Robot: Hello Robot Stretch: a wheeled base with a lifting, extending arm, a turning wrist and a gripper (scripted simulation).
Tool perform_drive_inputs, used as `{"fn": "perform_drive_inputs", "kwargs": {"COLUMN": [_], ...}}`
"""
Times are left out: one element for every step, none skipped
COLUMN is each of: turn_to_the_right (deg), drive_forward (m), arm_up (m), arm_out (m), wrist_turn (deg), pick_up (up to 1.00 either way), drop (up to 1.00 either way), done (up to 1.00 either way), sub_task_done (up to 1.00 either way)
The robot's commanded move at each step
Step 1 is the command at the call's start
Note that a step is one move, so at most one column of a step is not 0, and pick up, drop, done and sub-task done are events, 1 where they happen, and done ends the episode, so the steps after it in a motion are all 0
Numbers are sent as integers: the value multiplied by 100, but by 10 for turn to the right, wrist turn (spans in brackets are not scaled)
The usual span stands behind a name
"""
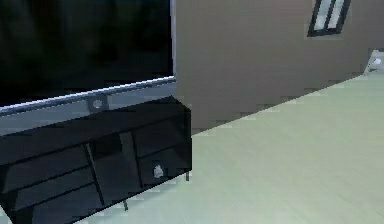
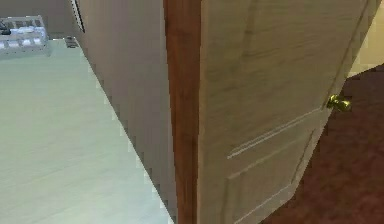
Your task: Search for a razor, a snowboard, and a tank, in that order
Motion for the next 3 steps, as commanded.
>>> {"fn": "perform_drive_inputs", "kwargs": {"turn_to_the_right": [0,450,150], "drive_forward": [35,0,0], "arm_up": [0,0,0], "arm_out": [0,0,0], "wrist_turn": [0,0,0], "pick_up": [0,0,0], "drop": [0,0,0], "done": [0,0,0], "sub_task_done": [0,0,0]}}
